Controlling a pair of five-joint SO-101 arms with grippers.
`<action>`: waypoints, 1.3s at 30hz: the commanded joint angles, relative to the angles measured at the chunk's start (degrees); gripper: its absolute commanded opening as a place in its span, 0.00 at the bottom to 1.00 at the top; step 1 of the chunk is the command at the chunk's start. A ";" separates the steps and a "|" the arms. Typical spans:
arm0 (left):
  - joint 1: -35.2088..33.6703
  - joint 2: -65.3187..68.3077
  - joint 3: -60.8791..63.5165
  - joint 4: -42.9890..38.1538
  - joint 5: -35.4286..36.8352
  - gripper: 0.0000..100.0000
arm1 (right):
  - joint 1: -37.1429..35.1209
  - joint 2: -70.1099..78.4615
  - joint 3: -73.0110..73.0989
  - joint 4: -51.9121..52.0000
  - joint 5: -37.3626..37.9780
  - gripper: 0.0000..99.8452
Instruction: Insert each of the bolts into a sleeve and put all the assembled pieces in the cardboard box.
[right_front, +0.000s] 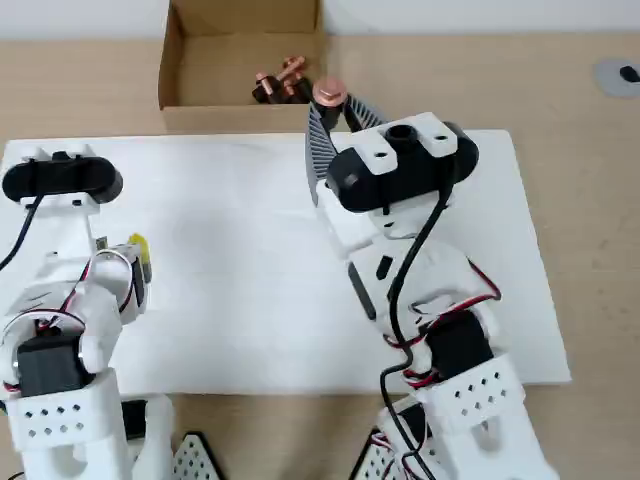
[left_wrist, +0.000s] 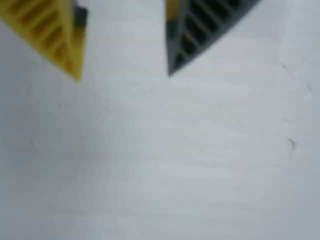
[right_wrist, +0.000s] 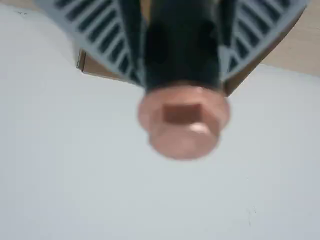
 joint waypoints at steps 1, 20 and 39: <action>-0.44 -0.57 -0.70 0.18 0.09 0.12 | 0.40 -0.92 -4.79 -1.67 0.44 0.01; -0.79 -0.57 -0.18 2.20 0.18 0.12 | 1.36 31.34 -19.12 -6.42 0.62 0.01; -0.79 -26.15 11.16 4.57 -0.09 0.12 | 6.73 90.15 -65.80 -11.87 0.62 0.01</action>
